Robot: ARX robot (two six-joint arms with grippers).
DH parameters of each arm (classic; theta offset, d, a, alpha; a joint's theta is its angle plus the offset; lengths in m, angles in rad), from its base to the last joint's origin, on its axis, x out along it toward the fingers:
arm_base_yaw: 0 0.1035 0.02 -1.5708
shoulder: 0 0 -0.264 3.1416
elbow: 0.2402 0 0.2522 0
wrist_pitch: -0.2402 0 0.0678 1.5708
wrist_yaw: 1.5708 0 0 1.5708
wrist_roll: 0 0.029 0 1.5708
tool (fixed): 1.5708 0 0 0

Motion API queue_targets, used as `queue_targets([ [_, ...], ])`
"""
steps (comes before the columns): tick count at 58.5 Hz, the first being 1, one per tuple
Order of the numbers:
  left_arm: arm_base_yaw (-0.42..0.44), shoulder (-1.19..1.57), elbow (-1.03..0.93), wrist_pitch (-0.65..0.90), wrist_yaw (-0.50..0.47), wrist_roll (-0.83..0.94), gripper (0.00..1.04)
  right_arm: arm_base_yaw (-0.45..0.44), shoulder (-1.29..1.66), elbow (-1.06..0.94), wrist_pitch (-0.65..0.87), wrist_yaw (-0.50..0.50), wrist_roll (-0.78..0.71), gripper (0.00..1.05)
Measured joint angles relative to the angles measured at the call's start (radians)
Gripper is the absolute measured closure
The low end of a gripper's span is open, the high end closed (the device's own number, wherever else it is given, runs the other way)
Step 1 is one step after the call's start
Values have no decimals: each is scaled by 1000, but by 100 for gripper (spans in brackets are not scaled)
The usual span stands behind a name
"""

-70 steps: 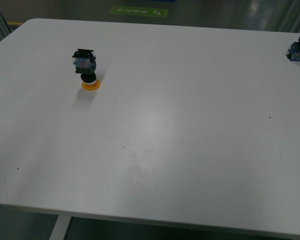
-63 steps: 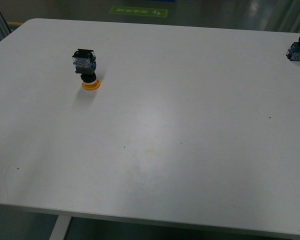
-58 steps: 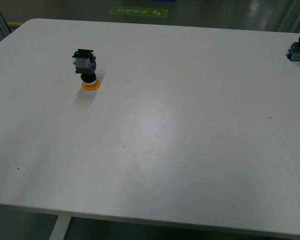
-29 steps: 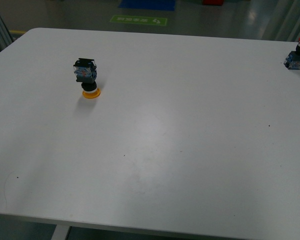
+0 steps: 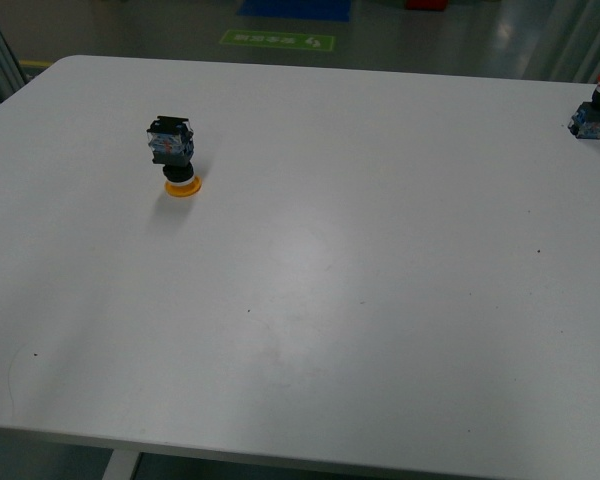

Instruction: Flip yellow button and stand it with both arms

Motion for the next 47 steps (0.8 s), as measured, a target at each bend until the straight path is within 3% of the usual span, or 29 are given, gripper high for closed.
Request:
queue_targets([
  [44,0,2,1,-2,-3,0,7,0,0,0,0,0,0,7],
  [47,15,68,42,-115,-35,-58,7,0,0,0,0,0,0,7],
])
